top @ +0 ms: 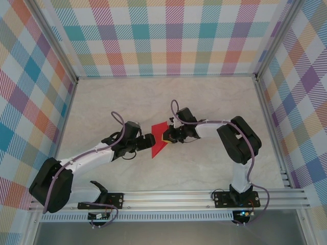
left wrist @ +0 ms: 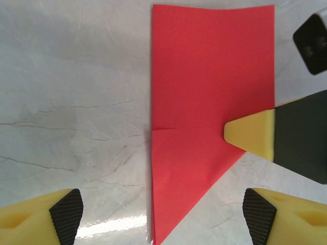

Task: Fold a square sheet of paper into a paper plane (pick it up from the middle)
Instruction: Fourth fold the wing at the center of the table.

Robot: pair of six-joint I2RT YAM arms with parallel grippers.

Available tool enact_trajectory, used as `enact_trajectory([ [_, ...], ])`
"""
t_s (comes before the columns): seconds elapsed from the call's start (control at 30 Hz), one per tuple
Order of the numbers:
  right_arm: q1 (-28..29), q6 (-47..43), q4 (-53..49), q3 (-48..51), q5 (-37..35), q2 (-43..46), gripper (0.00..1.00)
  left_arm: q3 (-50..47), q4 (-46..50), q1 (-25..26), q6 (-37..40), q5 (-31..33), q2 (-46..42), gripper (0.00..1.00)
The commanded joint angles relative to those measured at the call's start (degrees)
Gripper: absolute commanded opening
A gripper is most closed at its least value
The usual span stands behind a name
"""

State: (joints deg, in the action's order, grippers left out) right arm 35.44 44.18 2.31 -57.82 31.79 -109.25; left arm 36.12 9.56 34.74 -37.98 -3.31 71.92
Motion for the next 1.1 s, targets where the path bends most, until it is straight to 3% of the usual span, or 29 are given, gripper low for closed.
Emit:
enact_trajectory([
  [0.0, 0.8, 1.5, -2.9, 1.7, -8.5, 6.5, 0.03, -1.3, 0.6, 0.6, 4.3, 0.0, -2.1, 0.90],
  [0.13, 2.2, 5.4, -6.9, 4.0, -17.7, 13.7, 0.02, -1.8, -1.4, 0.8, 7.5, -2.3, -2.9, 0.99],
  [0.5, 6.0, 13.1, -17.6, 1.6, -31.4, 20.7, 0.02, -1.3, -6.0, 3.2, 13.7, -3.5, -6.4, 1.00],
  [0.87, 6.4, 25.4, -9.9, 4.2, -29.2, 13.9, 0.04, -1.6, -15.7, 8.5, 25.2, -0.7, 3.5, 0.88],
  [1.07, 6.4, 31.1, -10.2, 5.3, -30.2, 14.1, 0.05, -3.8, -26.4, 13.1, 32.8, 3.6, 8.2, 0.81],
])
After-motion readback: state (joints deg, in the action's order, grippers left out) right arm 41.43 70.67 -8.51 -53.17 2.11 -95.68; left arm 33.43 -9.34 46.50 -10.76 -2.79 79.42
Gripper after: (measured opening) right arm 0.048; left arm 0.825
